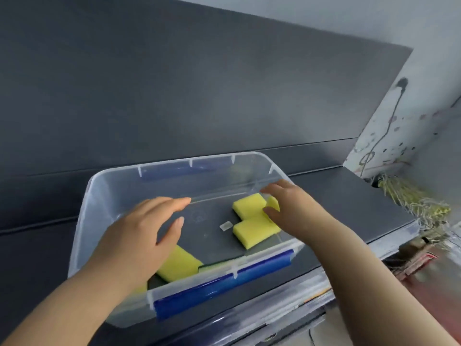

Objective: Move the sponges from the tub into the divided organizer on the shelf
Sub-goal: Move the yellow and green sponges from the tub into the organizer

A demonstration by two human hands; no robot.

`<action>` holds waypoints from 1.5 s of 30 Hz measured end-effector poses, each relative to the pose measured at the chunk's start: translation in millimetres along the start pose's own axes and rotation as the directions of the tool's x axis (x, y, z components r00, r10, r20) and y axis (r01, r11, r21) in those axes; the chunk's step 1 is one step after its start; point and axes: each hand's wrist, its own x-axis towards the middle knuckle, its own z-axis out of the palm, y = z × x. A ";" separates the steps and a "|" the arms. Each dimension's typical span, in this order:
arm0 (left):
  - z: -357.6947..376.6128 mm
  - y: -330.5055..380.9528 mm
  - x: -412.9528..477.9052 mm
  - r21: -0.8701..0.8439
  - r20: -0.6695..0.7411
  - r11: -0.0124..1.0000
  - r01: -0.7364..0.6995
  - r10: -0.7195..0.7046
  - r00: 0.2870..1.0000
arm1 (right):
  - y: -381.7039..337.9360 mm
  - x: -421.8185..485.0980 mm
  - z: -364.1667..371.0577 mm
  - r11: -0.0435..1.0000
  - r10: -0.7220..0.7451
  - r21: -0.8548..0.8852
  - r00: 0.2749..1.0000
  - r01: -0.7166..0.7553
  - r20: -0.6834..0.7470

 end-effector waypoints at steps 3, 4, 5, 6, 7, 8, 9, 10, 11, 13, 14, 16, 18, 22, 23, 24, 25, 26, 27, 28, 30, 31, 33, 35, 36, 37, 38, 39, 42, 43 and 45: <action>9.8 9.9 4.3 0.036 -0.043 0.997 0.069 -0.068 0.997 | 21.8 44.9 11.7 0.899 -0.028 -0.398 0.930 0.184 0.366; 12.1 11.9 4.5 0.052 -0.055 0.995 0.090 -0.087 0.995 | 26.7 53.0 17.1 0.825 -0.028 -0.493 0.892 0.275 0.451; 14.3 13.2 4.2 0.072 -0.063 0.991 0.110 -0.106 0.992 | 31.1 58.3 22.5 0.744 -0.020 -0.565 0.857 0.357 0.515; 16.7 14.3 3.2 0.085 -0.066 0.988 0.127 -0.122 0.990 | 34.8 61.2 26.8 0.667 -0.012 -0.616 0.832 0.419 0.554; 19.2 15.4 2.1 0.091 -0.066 0.986 0.143 -0.137 0.988 | 37.9 62.9 30.3 0.606 -0.019 -0.646 0.820 0.464 0.572; 21.9 16.3 1.2 0.093 -0.061 0.984 0.154 -0.149 0.987 | 40.4 64.7 33.0 0.564 -0.045 -0.659 0.816 0.497 0.576; 24.6 17.2 0.8 0.093 -0.049 0.982 0.165 -0.161 0.986 | 42.3 66.6 34.6 0.533 -0.077 -0.667 0.815 0.520 0.574; 27.6 18.3 0.9 0.093 -0.034 0.979 0.179 -0.177 0.984 | 43.6 68.5 35.2 0.505 -0.107 -0.674 0.814 0.539 0.571; 30.3 20.0 2.0 0.098 -0.015 0.976 0.193 -0.192 0.981 | 44.3 69.8 34.3 0.484 -0.134 -0.678 0.813 0.552 0.567; 36.0 24.0 8.0 0.129 0.027 0.974 0.187 -0.192 0.981 | 45.6 69.8 29.5 0.471 -0.188 -0.677 0.814 0.566 0.550; 38.4 25.6 12.3 0.152 0.051 0.974 0.165 -0.175 0.983 | 45.7 67.9 25.6 0.485 -0.218 -0.668 0.818 0.564 0.532; 44.3 29.3 23.0 0.250 0.137 0.963 0.097 -0.135 0.981 | 48.8 60.9 14.8 0.552 -0.297 -0.631 0.836 0.544 0.461; 51.2 29.8 35.5 0.362 0.308 0.932 0.021 -0.141 0.941 | 53.6 50.9 2.8 0.642 -0.357 -0.584 0.868 0.497 0.346; 70.6 28.8 62.3 0.411 0.626 0.904 -0.120 -0.184 0.758 | 63.8 31.5 -16.0 0.888 -0.289 -0.320 0.943 0.329 0.167; 77.2 28.3 70.7 0.407 0.664 0.902 -0.144 -0.184 0.724 | 65.5 27.5 -18.1 0.922 -0.257 -0.259 0.955 0.289 0.149; 84.5 27.2 79.7 0.406 0.688 0.899 -0.162 -0.184 0.702 | 67.2 24.0 -18.4 0.944 -0.231 -0.210 0.964 0.255 0.134; 92.0 25.8 88.6 0.408 0.702 0.896 -0.175 -0.185 0.688 | 68.7 20.7 -17.0 0.959 -0.208 -0.172 0.971 0.226 0.120; 99.2 24.8 97.5 0.412 0.714 0.891 -0.188 -0.188 0.674 | 69.8 17.3 -14.1 0.970 -0.187 -0.140 0.977 0.200 0.103; 106.0 24.0 105.9 0.416 0.733 0.886 -0.205 -0.193 0.652 | 70.7 14.2 -10.3 0.977 -0.171 -0.111 0.982 0.179 0.081; 112.5 23.4 113.3 0.416 0.760 0.882 -0.222 -0.203 0.617 | 71.6 11.4 -6.7 0.983 -0.159 -0.087 0.986 0.163 0.054; 124.7 22.7 123.2 0.410 0.814 0.886 -0.218 -0.247 0.526 | 73.1 7.7 -0.3 0.988 -0.143 -0.064 0.990 0.142 0.001; 130.7 22.4 125.1 0.413 0.830 0.889 -0.195 -0.279 0.484 | 73.5 6.8 2.8 0.989 -0.136 -0.059 0.991 0.135 -0.019; 142.3 22.2 123.9 0.431 0.841 0.886 -0.170 -0.326 0.432 | 73.0 6.3 8.4 0.992 -0.126 -0.037 0.990 0.123 -0.060; 151.0 22.5 119.6 0.441 0.841 0.879 -0.178 -0.336 0.424 | 71.3 7.2 13.0 0.992 -0.124 -0.009 0.987 0.124 -0.103; 153.1 22.5 117.7 0.441 0.840 0.879 -0.183 -0.333 0.429 | 70.8 8.0 15.1 0.992 -0.127 0.004 0.985 0.128 -0.117; 153.8 22.2 116.2 0.437 0.840 0.881 -0.181 -0.327 0.433 | 70.9 8.9 16.8 0.991 -0.129 0.019 0.984 0.132 -0.122; 153.2 21.0 114.7 0.427 0.842 0.888 -0.172 -0.321 0.433 | 70.9 10.1 17.9 0.990 -0.129 0.034 0.984 0.134 -0.119; 151.7 19.6 112.9 0.412 0.847 0.898 -0.154 -0.316 0.428 | 70.6 11.4 18.6 0.990 -0.126 0.051 0.986 0.133 -0.111; 145.9 14.3 104.2 0.368 0.853 0.926 -0.086 -0.299 0.427 | 68.3 15.2 19.2 0.983 -0.110 0.136 0.990 0.122 -0.090; 142.9 12.9 100.7 0.361 0.850 0.929 -0.087 -0.289 0.441 | 67.1 16.4 19.6 0.979 -0.109 0.167 0.991 0.121 -0.076; 133.7 10.9 96.5 0.361 0.823 0.924 -0.125 -0.253 0.508 | 64.4 18.2 21.1 0.966 -0.124 0.222 0.991 0.131 -0.045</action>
